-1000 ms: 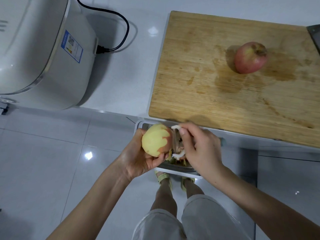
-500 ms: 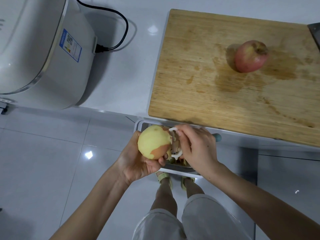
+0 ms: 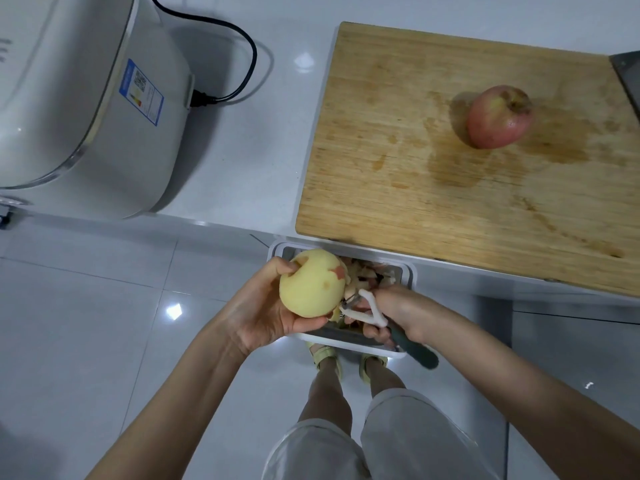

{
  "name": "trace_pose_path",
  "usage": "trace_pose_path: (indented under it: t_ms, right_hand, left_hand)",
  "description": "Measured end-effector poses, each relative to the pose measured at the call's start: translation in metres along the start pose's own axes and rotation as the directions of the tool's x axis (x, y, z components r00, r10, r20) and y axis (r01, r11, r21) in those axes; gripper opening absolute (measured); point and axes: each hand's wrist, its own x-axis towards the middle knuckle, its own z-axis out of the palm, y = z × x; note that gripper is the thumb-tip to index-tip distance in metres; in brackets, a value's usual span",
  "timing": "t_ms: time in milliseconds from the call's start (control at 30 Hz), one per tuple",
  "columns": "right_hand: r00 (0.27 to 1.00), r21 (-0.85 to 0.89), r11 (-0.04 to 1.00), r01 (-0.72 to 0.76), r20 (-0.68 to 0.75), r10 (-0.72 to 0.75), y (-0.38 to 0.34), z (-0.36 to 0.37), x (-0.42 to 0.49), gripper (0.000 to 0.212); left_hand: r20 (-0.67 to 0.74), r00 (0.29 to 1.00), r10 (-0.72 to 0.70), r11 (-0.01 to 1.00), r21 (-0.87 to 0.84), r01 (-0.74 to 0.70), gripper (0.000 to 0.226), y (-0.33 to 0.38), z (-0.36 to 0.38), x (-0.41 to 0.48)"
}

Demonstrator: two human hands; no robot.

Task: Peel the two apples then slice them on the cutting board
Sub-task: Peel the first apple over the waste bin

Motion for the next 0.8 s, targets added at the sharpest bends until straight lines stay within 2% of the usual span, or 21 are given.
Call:
trace_pose_path:
  t_ms: [100,200,267,300,333,367,400,433,467,500,533,600,667,800]
  right_hand:
    - [0.99,0.14,0.988,-0.069,0.132,0.051,0.0,-0.007,-0.003,0.036]
    - [0.996,0.142,0.99,-0.019,0.087,0.007,-0.004,-0.006,-0.017,0.029]
    - [0.991,0.096,0.987,0.131,-0.041,-0.128,-0.005,0.0,-0.026,0.027]
    - [0.952,0.008,0.962,0.274,-0.144,-0.27,-0.005,0.003,-0.029,0.028]
    - [0.863,-0.137,0.897,0.42,-0.247,-0.442,-0.004,0.009,-0.031,0.028]
    - [0.711,-0.326,0.782,0.531,-0.33,-0.62,-0.002,0.014,-0.033,0.028]
    - [0.492,-0.525,0.621,0.583,-0.38,-0.783,-0.001,0.018,-0.034,0.026]
    - [0.259,-0.691,0.45,0.566,-0.369,-0.893,-0.001,0.02,-0.034,0.024]
    - [0.061,-0.808,0.296,0.509,-0.309,-0.949,-0.002,0.022,-0.033,0.023]
    - [-0.068,-0.874,0.18,0.451,-0.235,-0.97,-0.004,0.025,-0.032,0.022]
    - [-0.141,-0.91,0.105,0.401,-0.175,-0.974,-0.006,0.029,-0.03,0.022]
    - [-0.208,-0.95,0.053,0.308,-0.121,-0.971,-0.011,0.037,-0.026,0.021]
    - [-0.241,-0.962,0.063,0.267,-0.13,-0.962,-0.014,0.039,-0.024,0.019]
    - [-0.235,-0.92,0.08,0.383,-0.181,-0.955,-0.009,0.032,-0.022,0.022]
  left_hand:
    - [-0.008,1.0,0.008,1.0,-0.006,-0.008,0.084,0.001,-0.002,0.001]
    - [0.002,1.0,0.0,0.998,-0.057,0.0,0.082,-0.002,-0.004,0.003]
    - [0.001,1.0,-0.004,0.995,-0.102,0.004,0.08,-0.003,-0.004,0.004]
    - [-0.001,1.0,-0.004,0.993,-0.118,0.004,0.077,-0.003,-0.003,0.004]
    - [-0.004,1.0,-0.001,0.992,-0.128,0.0,0.071,-0.004,-0.002,0.004]
    - [-0.012,1.0,0.006,0.991,-0.131,-0.007,0.063,-0.004,0.0,0.004]
    - [-0.033,0.999,0.017,0.992,-0.124,-0.021,0.053,-0.005,0.001,0.004]
    - [-0.059,0.998,0.029,0.993,-0.11,-0.036,0.045,-0.005,0.003,0.004]
    - [-0.075,0.996,0.044,0.994,-0.092,-0.051,0.042,-0.006,0.003,0.005]
    - [-0.079,0.995,0.057,0.996,-0.07,-0.063,0.04,-0.006,0.004,0.006]
    - [-0.083,0.994,0.072,0.996,-0.041,-0.075,0.037,-0.007,0.005,0.006]
    - [-0.099,0.99,0.1,0.995,0.001,-0.101,0.029,-0.008,0.006,0.007]
    - [-0.107,0.989,0.103,0.994,-0.008,-0.105,0.023,-0.009,0.008,0.008]
    - [-0.101,0.993,0.06,0.993,-0.093,-0.07,0.031,-0.01,0.007,0.006]
